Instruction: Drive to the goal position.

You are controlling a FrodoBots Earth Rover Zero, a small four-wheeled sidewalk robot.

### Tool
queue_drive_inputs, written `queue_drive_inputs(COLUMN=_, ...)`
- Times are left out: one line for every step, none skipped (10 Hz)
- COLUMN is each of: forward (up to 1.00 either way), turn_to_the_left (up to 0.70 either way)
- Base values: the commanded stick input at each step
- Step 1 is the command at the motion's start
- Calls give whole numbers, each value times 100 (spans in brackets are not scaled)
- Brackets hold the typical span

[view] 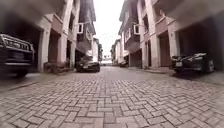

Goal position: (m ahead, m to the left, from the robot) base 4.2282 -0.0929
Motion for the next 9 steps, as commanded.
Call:
queue_drive_inputs(forward=70, turn_to_the_left=0)
queue_drive_inputs(forward=70, turn_to_the_left=0)
queue_drive_inputs(forward=70, turn_to_the_left=0)
queue_drive_inputs(forward=70, turn_to_the_left=0)
queue_drive_inputs(forward=70, turn_to_the_left=0)
queue_drive_inputs(forward=70, turn_to_the_left=0)
queue_drive_inputs(forward=70, turn_to_the_left=0)
queue_drive_inputs(forward=70, turn_to_the_left=0)
queue_drive_inputs(forward=70, turn_to_the_left=0)
